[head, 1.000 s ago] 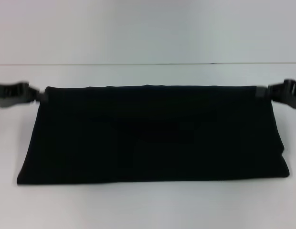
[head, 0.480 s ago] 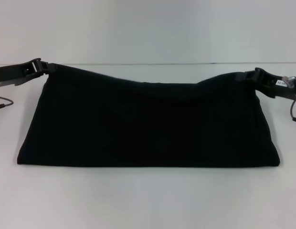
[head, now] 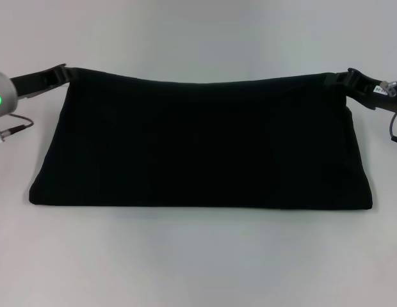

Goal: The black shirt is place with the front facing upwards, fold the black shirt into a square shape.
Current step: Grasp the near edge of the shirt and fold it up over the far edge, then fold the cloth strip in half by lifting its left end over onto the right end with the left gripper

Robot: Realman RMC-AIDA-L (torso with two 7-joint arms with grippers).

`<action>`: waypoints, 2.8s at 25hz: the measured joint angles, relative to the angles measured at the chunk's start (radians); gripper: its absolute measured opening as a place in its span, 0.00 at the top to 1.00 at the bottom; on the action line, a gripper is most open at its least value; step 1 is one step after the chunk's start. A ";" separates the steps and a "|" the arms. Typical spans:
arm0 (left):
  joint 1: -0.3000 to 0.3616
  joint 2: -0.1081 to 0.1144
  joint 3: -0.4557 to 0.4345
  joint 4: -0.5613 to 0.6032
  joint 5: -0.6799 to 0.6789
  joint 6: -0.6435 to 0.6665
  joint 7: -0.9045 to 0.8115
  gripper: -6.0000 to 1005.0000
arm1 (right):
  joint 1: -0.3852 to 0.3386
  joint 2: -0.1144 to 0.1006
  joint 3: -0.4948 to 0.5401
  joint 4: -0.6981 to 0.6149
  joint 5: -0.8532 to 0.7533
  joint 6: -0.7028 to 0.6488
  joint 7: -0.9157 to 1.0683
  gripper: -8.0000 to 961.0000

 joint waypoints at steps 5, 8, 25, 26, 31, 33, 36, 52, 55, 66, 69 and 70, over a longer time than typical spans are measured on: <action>-0.017 -0.049 0.000 0.000 -0.044 -0.115 0.060 0.97 | 0.017 0.031 -0.001 0.008 0.007 0.111 -0.062 0.95; -0.019 -0.076 0.000 0.000 -0.105 -0.158 0.126 0.97 | 0.027 0.057 -0.001 0.015 0.043 0.188 -0.145 0.95; -0.024 -0.128 0.024 -0.058 -0.339 -0.300 0.327 0.86 | 0.059 0.067 -0.002 0.106 0.186 0.318 -0.412 0.54; -0.021 -0.128 0.024 -0.060 -0.340 -0.300 0.327 0.85 | 0.057 0.066 -0.002 0.106 0.188 0.320 -0.412 0.52; 0.011 -0.121 0.024 -0.063 -0.341 -0.212 0.319 0.59 | 0.042 0.065 0.002 0.108 0.192 0.339 -0.411 0.40; 0.034 -0.111 0.021 -0.063 -0.350 -0.141 0.318 0.53 | 0.031 0.065 0.008 0.108 0.203 0.340 -0.406 0.34; 0.078 -0.094 0.022 -0.063 -0.379 -0.011 0.313 0.44 | 0.005 0.063 0.010 0.109 0.247 0.325 -0.405 0.22; 0.377 0.066 0.184 0.034 -0.330 0.547 -0.309 0.19 | -0.163 0.037 -0.366 -0.020 0.262 -0.342 -0.830 0.09; 0.407 0.064 0.184 0.056 -0.260 0.558 -0.378 0.19 | -0.162 0.052 -0.424 -0.020 0.262 -0.362 -0.877 0.07; 0.407 0.069 0.146 0.054 -0.104 0.515 -0.472 0.20 | -0.146 0.064 -0.539 -0.014 0.264 -0.327 -0.901 0.03; 0.404 0.068 0.147 0.050 -0.095 0.465 -0.485 0.20 | -0.145 0.065 -0.539 -0.011 0.267 -0.324 -0.901 0.03; 0.402 0.068 0.149 0.047 -0.092 0.448 -0.492 0.20 | -0.145 0.065 -0.539 -0.010 0.267 -0.322 -0.901 0.03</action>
